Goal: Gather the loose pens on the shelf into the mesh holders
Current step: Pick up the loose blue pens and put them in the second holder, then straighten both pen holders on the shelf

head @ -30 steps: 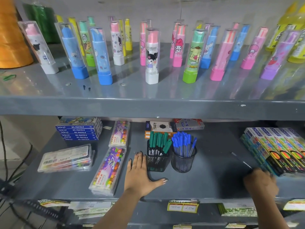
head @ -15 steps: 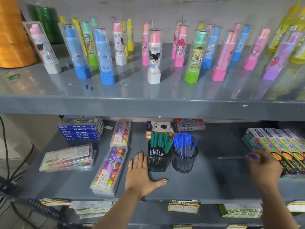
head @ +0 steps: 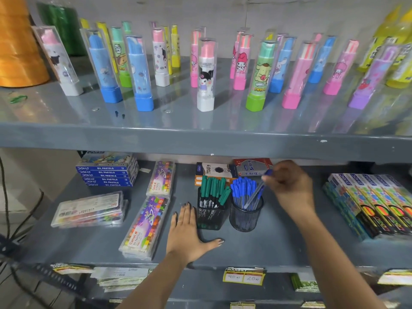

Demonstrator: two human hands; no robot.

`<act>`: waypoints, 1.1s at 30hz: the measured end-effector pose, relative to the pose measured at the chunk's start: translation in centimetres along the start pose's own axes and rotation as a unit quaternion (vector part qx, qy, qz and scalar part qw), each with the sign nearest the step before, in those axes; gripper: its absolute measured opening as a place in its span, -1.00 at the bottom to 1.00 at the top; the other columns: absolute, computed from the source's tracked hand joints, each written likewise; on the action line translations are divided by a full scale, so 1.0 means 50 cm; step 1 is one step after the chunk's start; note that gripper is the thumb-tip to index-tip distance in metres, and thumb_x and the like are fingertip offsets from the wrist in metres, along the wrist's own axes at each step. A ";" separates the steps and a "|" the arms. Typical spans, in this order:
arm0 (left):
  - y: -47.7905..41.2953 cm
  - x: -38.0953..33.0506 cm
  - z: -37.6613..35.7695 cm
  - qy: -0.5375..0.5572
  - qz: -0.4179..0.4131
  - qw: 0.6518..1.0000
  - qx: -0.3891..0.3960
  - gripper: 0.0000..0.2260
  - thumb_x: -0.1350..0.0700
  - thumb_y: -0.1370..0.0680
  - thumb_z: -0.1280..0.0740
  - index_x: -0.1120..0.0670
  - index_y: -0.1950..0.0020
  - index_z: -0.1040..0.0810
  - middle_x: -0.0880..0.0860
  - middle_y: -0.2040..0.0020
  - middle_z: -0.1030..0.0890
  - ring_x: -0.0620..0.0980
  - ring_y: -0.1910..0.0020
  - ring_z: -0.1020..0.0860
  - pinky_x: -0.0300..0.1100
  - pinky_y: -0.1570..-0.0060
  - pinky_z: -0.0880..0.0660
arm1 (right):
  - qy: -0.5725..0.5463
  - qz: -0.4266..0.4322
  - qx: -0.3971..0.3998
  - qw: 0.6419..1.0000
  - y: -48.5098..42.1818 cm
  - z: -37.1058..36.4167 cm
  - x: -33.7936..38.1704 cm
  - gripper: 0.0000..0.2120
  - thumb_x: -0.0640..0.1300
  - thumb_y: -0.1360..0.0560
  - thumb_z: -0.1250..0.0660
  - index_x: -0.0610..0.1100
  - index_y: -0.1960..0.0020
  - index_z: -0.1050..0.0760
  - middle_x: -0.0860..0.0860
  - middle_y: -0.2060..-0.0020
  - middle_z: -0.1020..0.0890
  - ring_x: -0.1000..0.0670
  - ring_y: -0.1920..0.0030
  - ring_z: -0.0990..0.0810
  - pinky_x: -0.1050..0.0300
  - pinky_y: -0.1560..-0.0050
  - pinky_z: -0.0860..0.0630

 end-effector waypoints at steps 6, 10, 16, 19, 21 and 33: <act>0.009 -0.010 0.018 0.057 -0.017 0.998 -0.028 0.29 -0.72 -0.23 -0.11 0.12 -0.66 0.16 0.05 -0.68 0.07 -0.02 -0.64 0.14 -0.01 -0.61 0.19 | 0.226 0.013 0.088 0.970 0.016 -0.078 -0.052 -0.81 -0.05 -0.36 -0.47 -0.02 0.04 -0.60 0.02 0.07 -0.66 -0.01 0.05 -0.60 0.27 0.01 -0.49; 0.004 -0.033 0.088 0.206 -0.023 0.974 -0.086 0.22 -0.59 -0.21 -0.40 0.05 -0.64 -0.05 -0.06 -0.60 -0.23 -0.06 -0.57 -0.18 0.02 -0.60 -0.08 | 0.180 -0.005 0.090 0.979 0.045 -0.063 -0.071 -0.24 0.11 -0.25 -0.54 0.10 -0.38 -0.34 0.03 -0.28 -0.41 -0.04 -0.34 -0.30 0.13 -0.29 -0.29; -0.072 -0.059 0.113 0.429 -0.036 0.902 -0.029 -0.13 0.11 -0.25 -0.73 -0.26 -0.40 -0.33 -0.29 -0.25 -0.55 -0.29 -0.28 -0.52 -0.16 -0.37 -0.42 | 0.020 -0.098 0.185 0.978 0.098 -0.123 -0.167 0.38 -0.02 -0.03 -0.71 0.22 -0.50 0.23 0.16 -0.24 -0.54 0.17 -0.24 -0.54 0.03 -0.26 -0.49; -0.089 -0.049 0.092 0.437 -0.019 0.899 -0.001 -0.16 0.14 -0.25 -0.73 -0.24 -0.34 -0.33 -0.23 -0.21 -0.59 -0.25 -0.23 -0.56 -0.21 -0.30 -0.48 | 0.003 -0.108 0.175 0.979 0.104 -0.136 -0.167 0.36 -0.19 -0.10 -0.67 0.15 -0.51 0.26 0.32 -0.09 -0.55 0.43 -0.08 -0.52 0.43 -0.11 -0.44; -0.090 -0.050 0.094 0.420 -0.022 0.907 0.003 -0.14 0.08 -0.24 -0.73 -0.19 -0.38 -0.31 -0.21 -0.21 -0.60 -0.22 -0.22 -0.56 -0.16 -0.30 -0.48 | 0.015 -0.105 0.166 0.980 0.103 -0.135 -0.164 0.29 -0.16 -0.09 -0.67 0.15 -0.51 0.16 0.35 -0.07 -0.57 0.37 -0.09 -0.54 0.25 -0.18 -0.47; -0.036 -0.050 0.120 0.355 -0.016 0.935 0.006 -0.15 -0.05 -0.23 -0.72 -0.05 -0.40 -0.37 -0.20 -0.13 -0.60 -0.12 -0.16 -0.59 -0.12 -0.24 -0.52 | 0.057 -0.106 0.157 0.980 0.141 -0.095 -0.153 0.21 -0.13 -0.15 -0.65 0.13 -0.53 0.10 0.42 0.06 -0.48 0.13 -0.05 -0.56 0.23 -0.10 -0.42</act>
Point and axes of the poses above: each hand's wrist, its own y-axis away from the middle knuckle, its own z-axis out of the back of the hand, x = y × z, the point moved 8 cm from there along -y, towards the middle knuckle
